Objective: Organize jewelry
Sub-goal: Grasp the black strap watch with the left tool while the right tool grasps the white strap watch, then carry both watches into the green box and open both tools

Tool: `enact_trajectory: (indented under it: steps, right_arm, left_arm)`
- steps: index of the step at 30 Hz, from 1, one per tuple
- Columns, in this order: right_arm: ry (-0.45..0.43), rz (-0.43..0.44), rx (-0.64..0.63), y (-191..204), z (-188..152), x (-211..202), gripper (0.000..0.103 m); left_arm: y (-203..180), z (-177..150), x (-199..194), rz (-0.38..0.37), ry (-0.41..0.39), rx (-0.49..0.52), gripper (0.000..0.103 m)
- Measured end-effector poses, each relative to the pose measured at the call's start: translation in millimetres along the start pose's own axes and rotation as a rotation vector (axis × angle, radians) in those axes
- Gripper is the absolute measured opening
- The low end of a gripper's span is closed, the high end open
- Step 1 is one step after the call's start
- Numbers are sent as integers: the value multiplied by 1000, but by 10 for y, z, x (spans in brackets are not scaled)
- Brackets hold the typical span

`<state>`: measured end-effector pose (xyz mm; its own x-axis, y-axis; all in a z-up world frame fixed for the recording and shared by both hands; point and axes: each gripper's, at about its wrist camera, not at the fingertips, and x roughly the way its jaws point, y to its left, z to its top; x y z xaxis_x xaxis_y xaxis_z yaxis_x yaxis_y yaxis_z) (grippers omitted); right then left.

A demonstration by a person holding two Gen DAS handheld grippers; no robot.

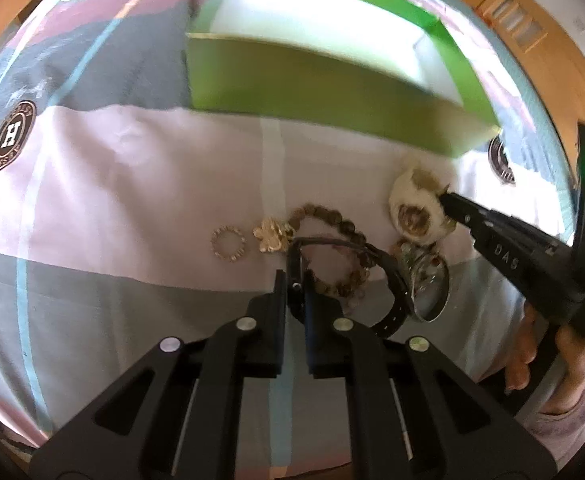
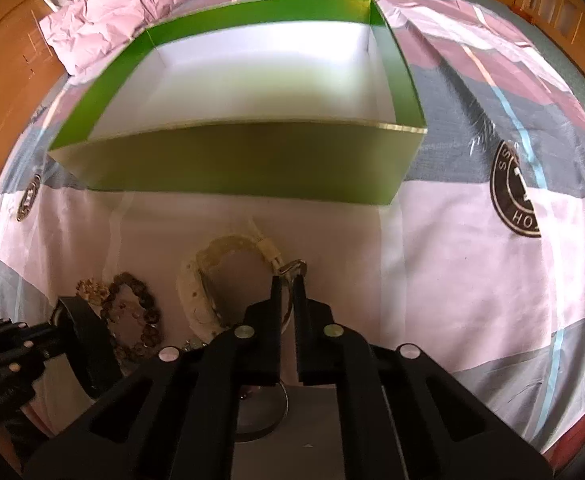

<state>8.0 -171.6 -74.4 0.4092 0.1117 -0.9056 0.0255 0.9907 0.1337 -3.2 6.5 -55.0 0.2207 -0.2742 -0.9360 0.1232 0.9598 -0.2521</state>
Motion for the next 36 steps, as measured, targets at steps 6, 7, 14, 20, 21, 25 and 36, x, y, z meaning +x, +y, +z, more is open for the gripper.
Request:
enact_trajectory:
  steps: [6,7,14,20,21,25,36]
  right_arm:
    - [-38,26,27,-61,40,-99,5]
    - [-40,23,28,-63,47,-98,5]
    - [-21,-20,6,-50,25,-33,5]
    - [34,-67,-4,-32,-14,154,21]
    - [38,-72,-6,-24,-15,175,21]
    - [21,-76,-29,56,-23,191,10]
    - [-86,-1,37,76,42,-161,8]
  left_arm:
    - [128,25,-219,47,-68,-42,8]
    - [135,46,-242,75,-84,-49,8]
    - [18,140,-256,184,-139,-23,8]
    - [1,119,-235,206,-136,-6,8]
    - [15,117,-242,206,-137,-7,8]
    - [55,110,-245,211,-141,-15,8]
    - [42,153,-362,209,-191,-25,8]
